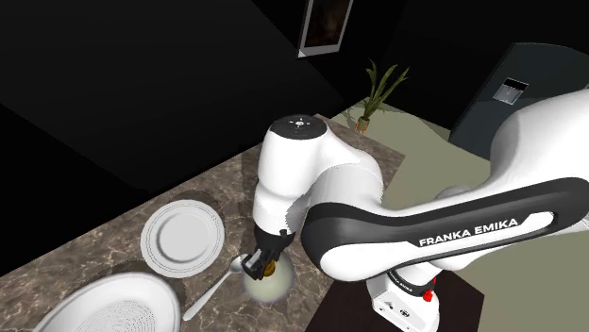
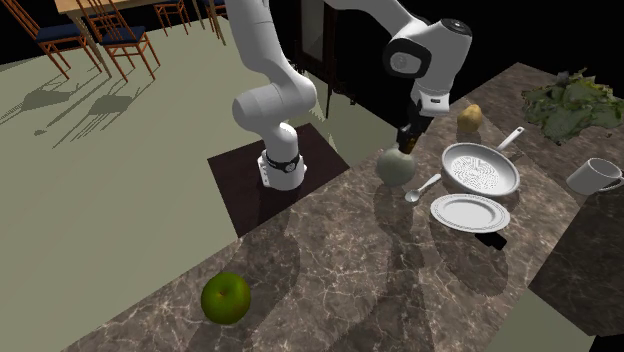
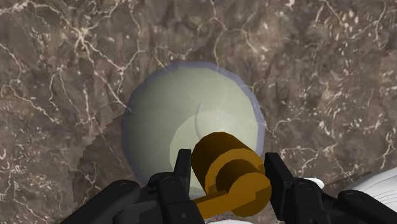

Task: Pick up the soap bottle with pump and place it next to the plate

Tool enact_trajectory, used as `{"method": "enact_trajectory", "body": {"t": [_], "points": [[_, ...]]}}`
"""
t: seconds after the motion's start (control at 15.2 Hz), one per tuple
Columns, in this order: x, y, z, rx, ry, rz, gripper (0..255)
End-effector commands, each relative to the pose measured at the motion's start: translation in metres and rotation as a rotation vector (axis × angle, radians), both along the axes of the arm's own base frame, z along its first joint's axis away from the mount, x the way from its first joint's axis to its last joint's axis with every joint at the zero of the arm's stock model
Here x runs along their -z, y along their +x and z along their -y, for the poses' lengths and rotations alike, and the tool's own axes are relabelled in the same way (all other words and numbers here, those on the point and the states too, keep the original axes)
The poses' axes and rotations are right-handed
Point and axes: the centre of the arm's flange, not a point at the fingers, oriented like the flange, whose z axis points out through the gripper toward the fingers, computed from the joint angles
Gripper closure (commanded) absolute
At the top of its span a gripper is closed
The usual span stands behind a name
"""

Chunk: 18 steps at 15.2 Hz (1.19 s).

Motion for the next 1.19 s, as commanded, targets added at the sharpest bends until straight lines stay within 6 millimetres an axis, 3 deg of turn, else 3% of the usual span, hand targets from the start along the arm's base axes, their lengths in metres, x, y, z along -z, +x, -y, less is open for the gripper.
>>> {"method": "enact_trajectory", "body": {"t": [0.0, 0.53, 0.59, 0.92, 1.12], "points": [[0.011, 0.0, 0.0, 0.0, 0.001, 0.001, 255], [0.013, 0.0, 0.0, 0.0, 0.001, 0.001, 255], [0.013, 0.0, 0.0, 0.0, 0.001, 0.001, 0], [0.013, 0.0, 0.0, 0.0, 0.001, 0.001, 0], [-0.026, 0.0, 0.0, 0.0, 0.001, 0.001, 0]]}}
